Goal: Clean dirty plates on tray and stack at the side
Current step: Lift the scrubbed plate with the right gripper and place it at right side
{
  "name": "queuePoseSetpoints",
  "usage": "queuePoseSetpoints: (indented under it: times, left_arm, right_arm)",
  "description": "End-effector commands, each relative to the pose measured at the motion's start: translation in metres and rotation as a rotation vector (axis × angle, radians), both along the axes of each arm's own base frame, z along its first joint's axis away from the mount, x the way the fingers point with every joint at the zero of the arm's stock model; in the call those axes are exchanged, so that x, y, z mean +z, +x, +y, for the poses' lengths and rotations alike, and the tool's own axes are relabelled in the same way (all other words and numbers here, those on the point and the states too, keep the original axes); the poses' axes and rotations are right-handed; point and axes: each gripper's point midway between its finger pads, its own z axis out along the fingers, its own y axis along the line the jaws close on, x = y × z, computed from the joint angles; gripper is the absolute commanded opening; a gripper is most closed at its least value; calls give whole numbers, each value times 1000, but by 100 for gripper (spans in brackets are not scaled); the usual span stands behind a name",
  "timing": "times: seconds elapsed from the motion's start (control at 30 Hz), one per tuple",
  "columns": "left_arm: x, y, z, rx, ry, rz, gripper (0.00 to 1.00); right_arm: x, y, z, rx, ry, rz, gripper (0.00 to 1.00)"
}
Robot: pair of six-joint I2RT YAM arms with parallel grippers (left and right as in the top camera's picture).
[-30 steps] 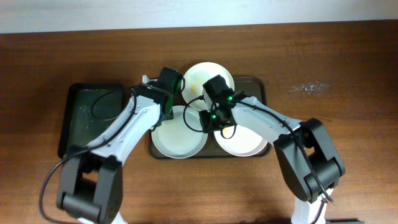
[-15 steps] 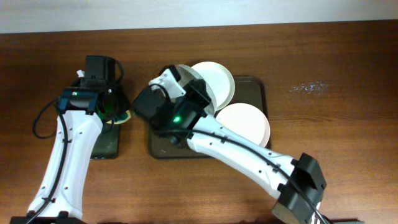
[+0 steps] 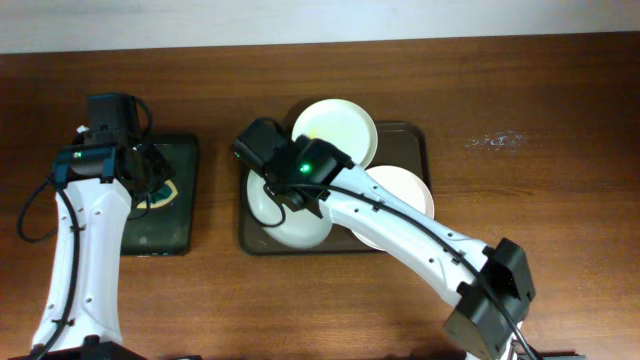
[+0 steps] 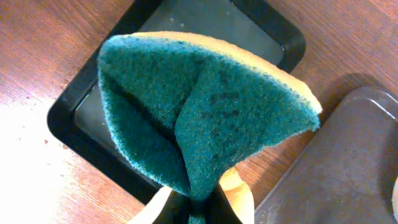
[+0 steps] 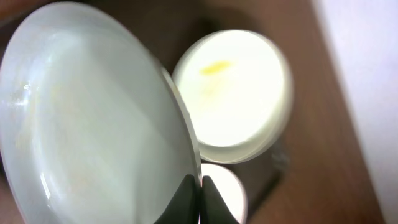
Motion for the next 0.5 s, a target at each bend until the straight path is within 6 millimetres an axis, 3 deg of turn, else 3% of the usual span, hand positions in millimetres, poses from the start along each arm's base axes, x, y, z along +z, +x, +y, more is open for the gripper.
queuePoseSetpoints:
  times: [0.0, 0.1, 0.17, 0.2, 0.27, 0.33, 0.4, 0.43, 0.47]
  left_arm:
    - [1, 1, 2, 9, 2, -6, 0]
    - [1, 0, 2, 10, 2, 0, 0]
    - [1, 0, 2, 10, 1, -1, 0]
    - [1, 1, 2, 9, 0, -4, 0]
    - [1, 1, 1, 8, -1, -5, 0]
    - [1, 1, 1, 8, -1, -5, 0]
    - [1, 1, 1, 7, -5, -6, 0]
    - [1, 2, -1, 4, -12, -9, 0]
    - [1, 2, -2, 1, -19, -10, 0]
  right_arm:
    - [-17, 3, 8, -84, 221, 163, 4]
    - [3, 32, -22, -155, 513, 318, 4]
    - [5, 62, -81, -336, 680, 403, 4]
    - [5, 83, -129, -497, 748, 397, 4]
    - [3, 104, -218, -690, 840, 366, 4]
    - [-6, 108, -302, -871, 875, 313, 4]
    - [-18, 102, -360, -995, 869, 274, 4]
    - [-35, 95, -399, -1089, 826, 228, 4]
    - [-49, 92, -415, -1129, 807, 201, 4]
